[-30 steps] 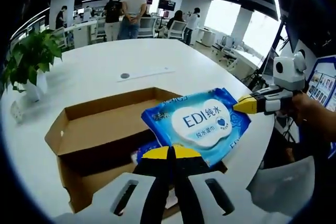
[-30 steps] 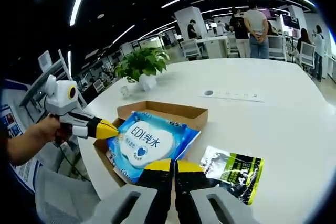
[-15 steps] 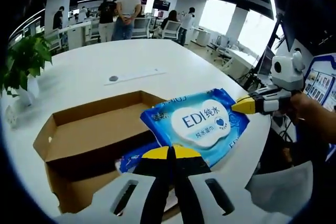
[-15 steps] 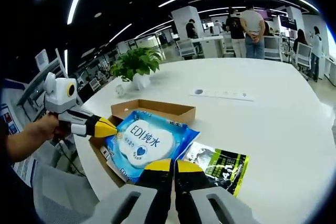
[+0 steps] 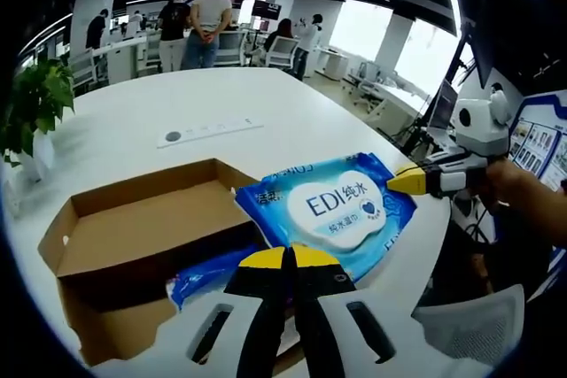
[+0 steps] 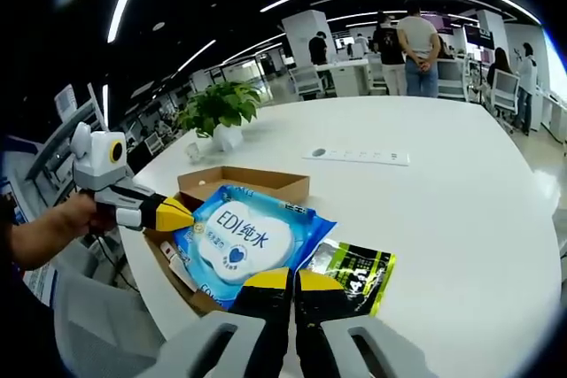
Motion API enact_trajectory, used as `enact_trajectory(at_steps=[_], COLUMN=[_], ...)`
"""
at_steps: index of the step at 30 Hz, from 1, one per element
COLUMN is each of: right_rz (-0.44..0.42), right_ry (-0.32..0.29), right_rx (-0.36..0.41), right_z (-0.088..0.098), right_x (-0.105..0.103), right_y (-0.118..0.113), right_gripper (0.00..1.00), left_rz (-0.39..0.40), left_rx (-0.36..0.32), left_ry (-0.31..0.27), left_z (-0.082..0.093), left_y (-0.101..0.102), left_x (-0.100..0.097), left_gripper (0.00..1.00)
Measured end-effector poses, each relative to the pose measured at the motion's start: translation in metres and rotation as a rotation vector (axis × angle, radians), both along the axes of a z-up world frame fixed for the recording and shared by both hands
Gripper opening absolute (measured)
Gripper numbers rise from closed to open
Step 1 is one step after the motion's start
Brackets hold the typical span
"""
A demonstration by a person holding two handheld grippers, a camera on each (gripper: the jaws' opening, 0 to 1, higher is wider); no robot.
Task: Operate the shoe box by opening the lid, removing the specified soft item, and placing it in the target area until the item is outside and the box remains undamaged.
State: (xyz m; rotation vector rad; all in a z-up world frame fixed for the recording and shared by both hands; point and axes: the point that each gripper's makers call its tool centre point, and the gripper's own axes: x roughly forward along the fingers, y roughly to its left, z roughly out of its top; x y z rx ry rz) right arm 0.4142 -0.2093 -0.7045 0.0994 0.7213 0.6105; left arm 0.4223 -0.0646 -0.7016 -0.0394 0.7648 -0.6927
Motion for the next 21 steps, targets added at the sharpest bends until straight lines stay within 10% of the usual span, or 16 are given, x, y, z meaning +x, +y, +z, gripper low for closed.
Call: enact_trajectory(at_steps=[21], right_rz=[-0.006], right_ry=[0.014], right_rx=[-0.022], right_z=[-0.016], right_x=[0.006], right_y=[-0.037], right_gripper=[0.0], left_rz=[-0.016], left_rx=[-0.016], left_ry=[0.007], left_z=[-0.017], left_y=[-0.039], left_x=[0.008], left_gripper=[0.0])
